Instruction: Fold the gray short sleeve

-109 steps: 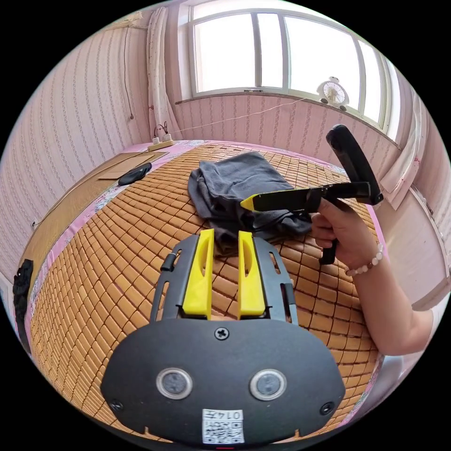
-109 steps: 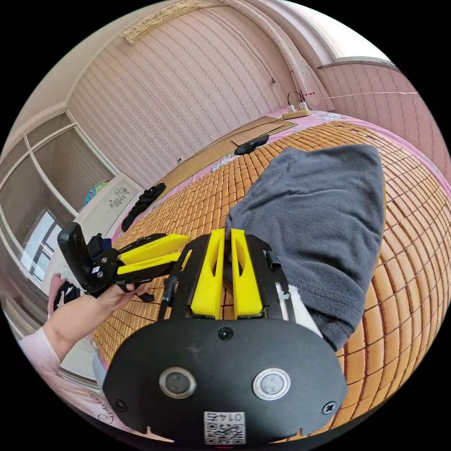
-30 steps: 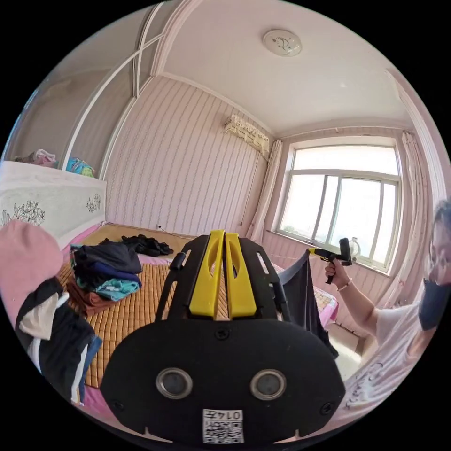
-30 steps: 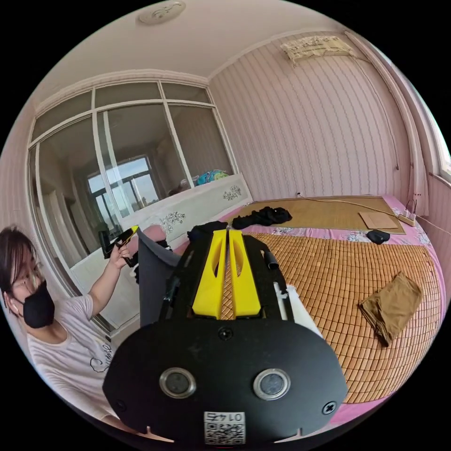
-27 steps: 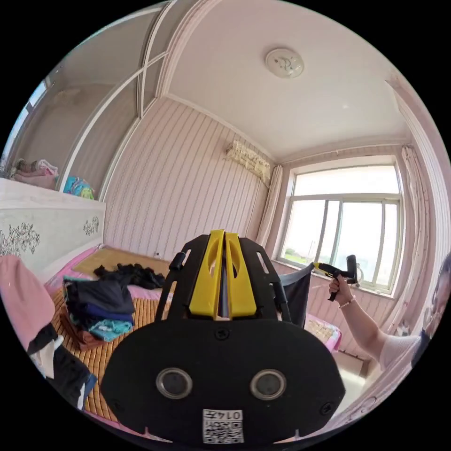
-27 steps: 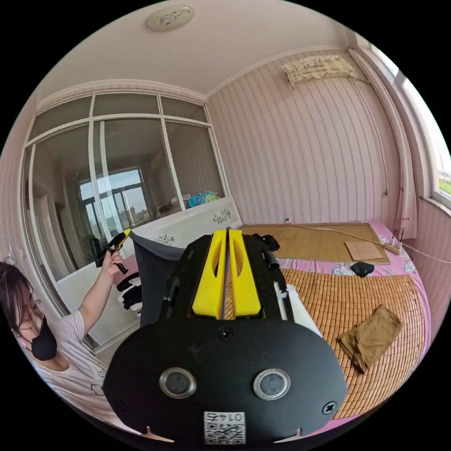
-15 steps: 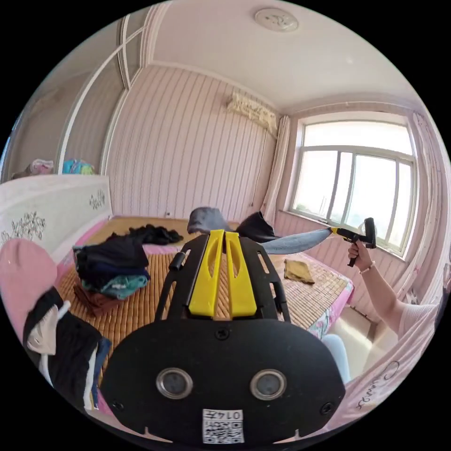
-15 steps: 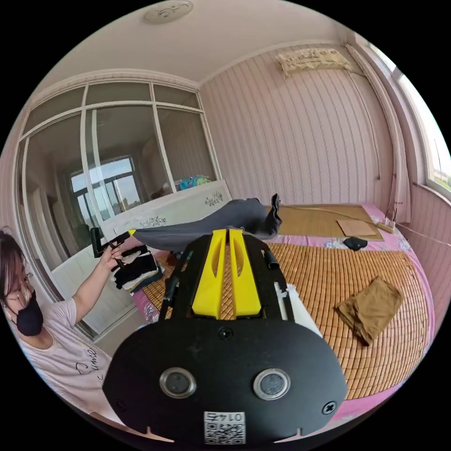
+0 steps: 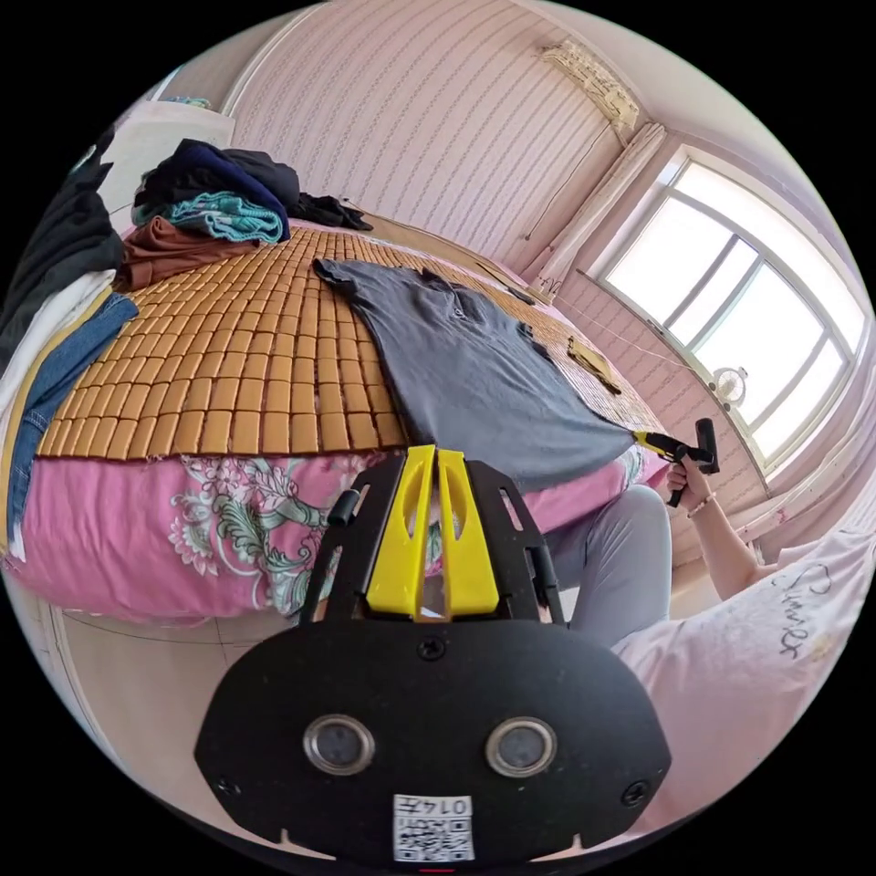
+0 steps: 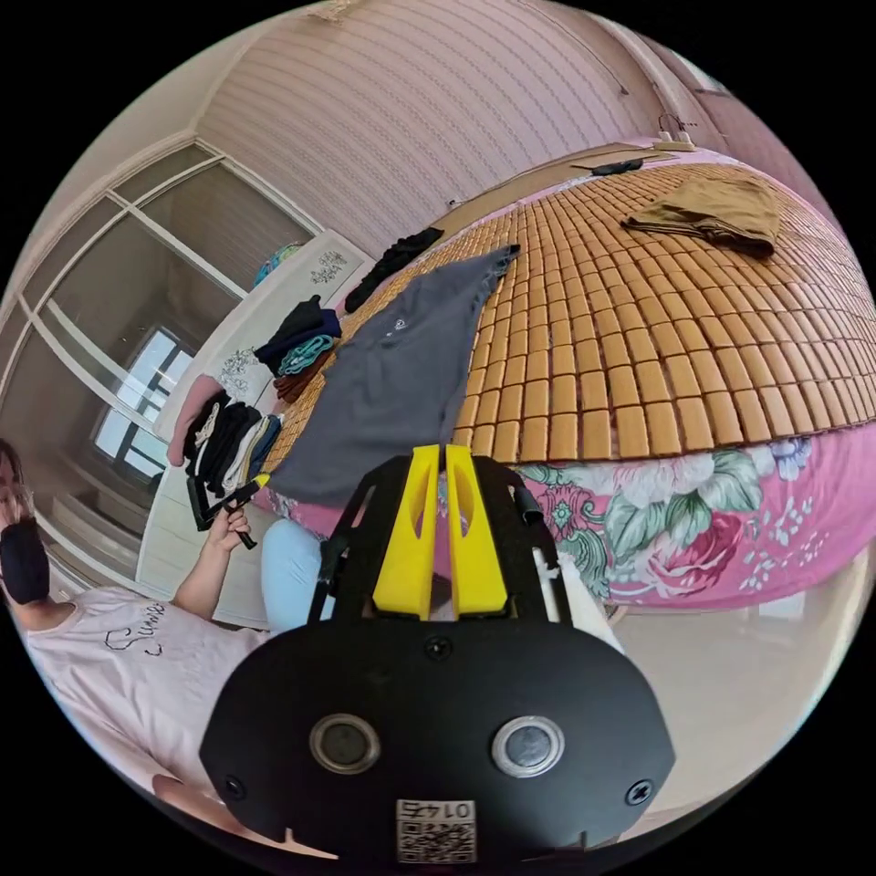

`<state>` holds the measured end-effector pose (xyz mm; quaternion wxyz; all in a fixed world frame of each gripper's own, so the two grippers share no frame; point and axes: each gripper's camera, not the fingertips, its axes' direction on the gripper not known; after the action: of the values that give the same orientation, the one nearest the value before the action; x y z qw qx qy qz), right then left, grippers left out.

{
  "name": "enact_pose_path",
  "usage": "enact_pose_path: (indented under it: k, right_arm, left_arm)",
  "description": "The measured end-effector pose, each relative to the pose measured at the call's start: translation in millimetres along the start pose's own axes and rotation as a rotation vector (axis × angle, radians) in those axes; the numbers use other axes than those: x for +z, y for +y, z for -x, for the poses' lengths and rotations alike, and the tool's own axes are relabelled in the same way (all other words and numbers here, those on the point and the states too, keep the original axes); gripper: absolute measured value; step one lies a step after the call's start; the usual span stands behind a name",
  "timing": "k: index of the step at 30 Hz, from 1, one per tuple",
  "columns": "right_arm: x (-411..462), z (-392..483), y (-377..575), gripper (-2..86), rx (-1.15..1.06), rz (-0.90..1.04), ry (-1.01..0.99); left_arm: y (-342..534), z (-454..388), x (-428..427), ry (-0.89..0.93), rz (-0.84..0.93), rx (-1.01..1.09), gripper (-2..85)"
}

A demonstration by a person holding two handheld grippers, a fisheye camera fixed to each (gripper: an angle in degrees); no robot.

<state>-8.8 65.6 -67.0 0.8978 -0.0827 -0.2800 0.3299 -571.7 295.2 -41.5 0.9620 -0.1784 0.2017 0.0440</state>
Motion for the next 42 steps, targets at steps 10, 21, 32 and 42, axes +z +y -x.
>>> enact_pose_path:
  k: [10,21,32,42]
  right_arm:
    - [10.1,5.9,23.3,0.6,-0.067,0.216,0.197]
    - [30.8,-21.6,26.7,0.3,-0.002,0.237,0.156]
    - [57.1,0.2,-1.8,6.0,-0.16,0.228,0.36]
    - [137.0,-27.8,-11.6,9.5,-0.135,0.442,0.348]
  left_arm:
    - [43.4,-3.1,2.2,0.026,0.092,-0.011,-1.0]
    - [67.9,12.9,-2.0,0.002,0.091,-0.061,-1.0]
    - [56.3,31.7,-17.0,-0.152,0.064,-0.034,2.0]
    - [50.5,27.5,48.6,-0.032,0.242,0.052,7.0]
